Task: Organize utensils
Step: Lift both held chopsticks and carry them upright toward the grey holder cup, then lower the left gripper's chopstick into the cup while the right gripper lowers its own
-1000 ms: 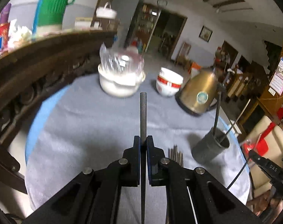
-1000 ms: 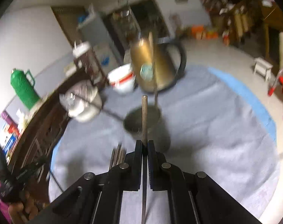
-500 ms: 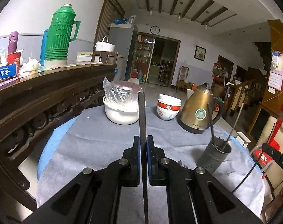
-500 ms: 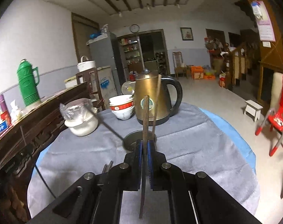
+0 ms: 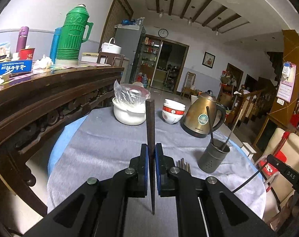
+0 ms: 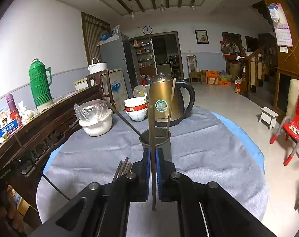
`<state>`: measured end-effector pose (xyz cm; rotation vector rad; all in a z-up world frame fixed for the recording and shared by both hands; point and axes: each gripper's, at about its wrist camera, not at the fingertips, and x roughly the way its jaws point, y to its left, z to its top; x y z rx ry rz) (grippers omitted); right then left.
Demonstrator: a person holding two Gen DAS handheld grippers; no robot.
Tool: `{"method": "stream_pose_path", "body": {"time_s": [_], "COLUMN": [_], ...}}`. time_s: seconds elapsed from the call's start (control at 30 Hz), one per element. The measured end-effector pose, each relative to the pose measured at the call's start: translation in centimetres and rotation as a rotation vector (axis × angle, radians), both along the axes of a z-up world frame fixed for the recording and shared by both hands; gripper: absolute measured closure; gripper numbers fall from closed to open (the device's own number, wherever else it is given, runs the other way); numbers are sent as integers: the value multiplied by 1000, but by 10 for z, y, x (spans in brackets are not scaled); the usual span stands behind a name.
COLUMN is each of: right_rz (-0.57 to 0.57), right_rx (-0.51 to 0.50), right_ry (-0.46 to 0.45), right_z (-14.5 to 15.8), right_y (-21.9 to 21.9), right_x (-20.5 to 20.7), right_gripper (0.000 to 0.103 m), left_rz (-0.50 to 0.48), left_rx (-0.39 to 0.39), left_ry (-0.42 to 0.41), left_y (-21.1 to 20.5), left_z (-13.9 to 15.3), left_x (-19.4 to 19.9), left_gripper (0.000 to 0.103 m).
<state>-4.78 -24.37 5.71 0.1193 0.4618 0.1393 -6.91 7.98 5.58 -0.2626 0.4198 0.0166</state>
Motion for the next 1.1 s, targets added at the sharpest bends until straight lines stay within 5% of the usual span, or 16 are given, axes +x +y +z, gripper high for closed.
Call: {"method": "stream_pose_path", "body": {"time_s": [0.53, 0.9, 1.1], "right_rz": [-27, -50, -63], "right_rx": [3, 70, 81], "right_ry": [-35, -248, -318], "right_z": [2, 77, 99], "right_y": [-5, -21, -22], "right_x": [-14, 0, 33], "right_gripper": [97, 97, 97], "left_rz": [-37, -191, -239], "left_rx": [-20, -177, -188], "left_ry": [-29, -177, -202], "left_y": [-11, -47, -78], "left_z": [13, 87, 102], "left_x": [-1, 47, 88], "left_gripper": [96, 96, 96]}}
